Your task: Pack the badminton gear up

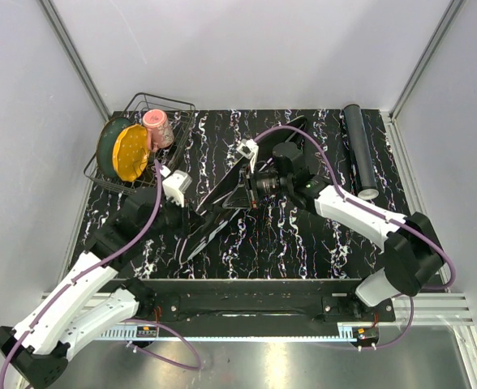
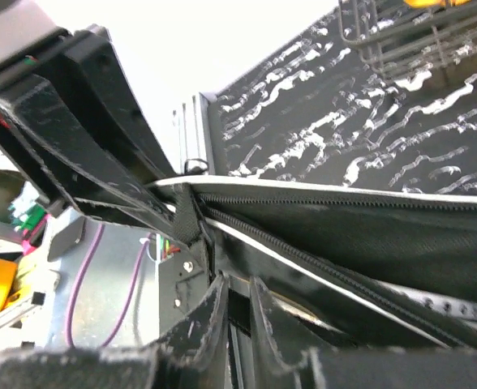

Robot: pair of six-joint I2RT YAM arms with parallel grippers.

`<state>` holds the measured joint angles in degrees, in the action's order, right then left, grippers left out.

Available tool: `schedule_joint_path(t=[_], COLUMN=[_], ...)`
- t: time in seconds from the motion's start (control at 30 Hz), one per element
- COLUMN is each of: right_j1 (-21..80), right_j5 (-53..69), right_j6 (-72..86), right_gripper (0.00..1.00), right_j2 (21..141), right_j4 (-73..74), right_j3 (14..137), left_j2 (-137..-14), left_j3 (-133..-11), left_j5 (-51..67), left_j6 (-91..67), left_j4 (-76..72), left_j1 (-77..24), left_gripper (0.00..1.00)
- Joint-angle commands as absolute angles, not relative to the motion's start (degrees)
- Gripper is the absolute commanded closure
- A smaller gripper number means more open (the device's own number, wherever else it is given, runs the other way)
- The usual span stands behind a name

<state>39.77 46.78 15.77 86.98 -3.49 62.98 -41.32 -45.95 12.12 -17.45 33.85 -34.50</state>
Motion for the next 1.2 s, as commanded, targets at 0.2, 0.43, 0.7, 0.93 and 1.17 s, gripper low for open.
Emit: schedule_joint_path(t=[0.2,0.43,0.7,0.93,1.17], right_j1=[41.57,43.68,45.35,50.18,52.91], right_j5=[52.91,55.20,50.98,42.28,31.30], right_j6=[22.76,21.89,22.75,27.94,27.43], right_gripper=[0.77,0.59,0.73,1.00,1.00], right_j2=[88.42,87.37,87.97,87.63,84.47], right_j4=[-12.31,-11.35,-8.34,-16.67,-25.22], right_j3=[63.46,62.40,62.67,59.42,51.78], left_j2=[-41.66,-41.92,-41.14,-41.57,-40.87], left_j3=[-47.20,-47.28,-45.97,-44.56,-44.03], left_j5=[15.12,11.61,11.69,11.68,17.31], left_j6=[-17.93,-19.16,-20.13,-25.47,-30.93], left_j4=[25.84,25.49,21.80,19.25,16.44], left_j1=[-34.45,-34.54,-34.54,-34.45,-34.54], left_gripper=[1.00,1.00,1.00,0.92,0.52])
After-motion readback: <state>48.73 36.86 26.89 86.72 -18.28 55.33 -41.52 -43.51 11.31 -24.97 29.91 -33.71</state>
